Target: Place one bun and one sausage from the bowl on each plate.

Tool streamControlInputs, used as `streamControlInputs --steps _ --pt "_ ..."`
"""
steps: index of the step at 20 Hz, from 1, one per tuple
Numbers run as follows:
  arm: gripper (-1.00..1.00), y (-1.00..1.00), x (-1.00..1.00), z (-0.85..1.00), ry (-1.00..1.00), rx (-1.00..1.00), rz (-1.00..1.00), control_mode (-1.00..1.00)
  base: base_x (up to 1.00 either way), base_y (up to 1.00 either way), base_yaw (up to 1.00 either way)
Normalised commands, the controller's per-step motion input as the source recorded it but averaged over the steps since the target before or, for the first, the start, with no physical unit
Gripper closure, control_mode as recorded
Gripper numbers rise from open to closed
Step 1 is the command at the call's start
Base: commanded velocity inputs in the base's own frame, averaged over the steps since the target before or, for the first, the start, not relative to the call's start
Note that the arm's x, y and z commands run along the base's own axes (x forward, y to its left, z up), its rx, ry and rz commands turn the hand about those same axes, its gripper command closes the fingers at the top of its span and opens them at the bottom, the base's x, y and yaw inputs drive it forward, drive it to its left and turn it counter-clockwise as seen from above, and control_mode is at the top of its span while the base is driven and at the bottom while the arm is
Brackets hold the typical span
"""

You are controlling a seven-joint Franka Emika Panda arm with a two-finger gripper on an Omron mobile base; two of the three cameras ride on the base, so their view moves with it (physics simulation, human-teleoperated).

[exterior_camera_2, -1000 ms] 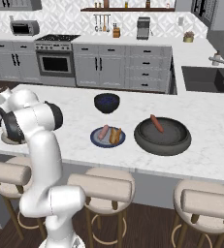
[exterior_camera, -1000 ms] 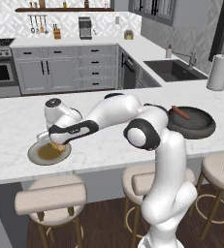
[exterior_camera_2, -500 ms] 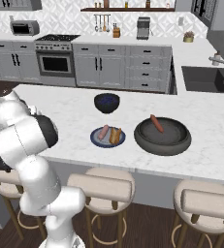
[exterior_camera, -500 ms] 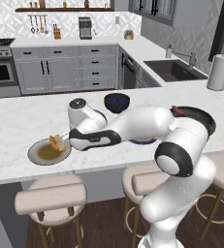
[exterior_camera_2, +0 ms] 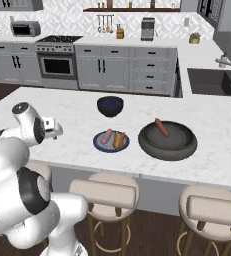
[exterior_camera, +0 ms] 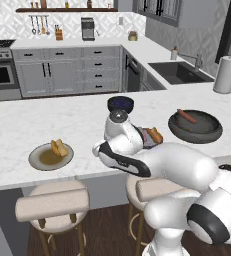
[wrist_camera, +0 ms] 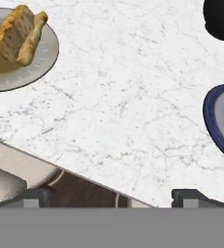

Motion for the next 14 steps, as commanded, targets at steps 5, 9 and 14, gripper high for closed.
streamControlInputs --steps 5,9,14 --pt "-1.0 -0.9 -0.1 0.25 -0.08 0.0 0.0 -1.0 0.0 0.0 0.0" --pt "-1.0 -0.86 0.0 0.28 -0.03 0.0 0.0 -1.0 0.0 0.0 0.0" --pt "-1.0 -0.87 0.0 0.29 -0.01 0.0 0.0 -1.0 0.0 0.0 0.0"
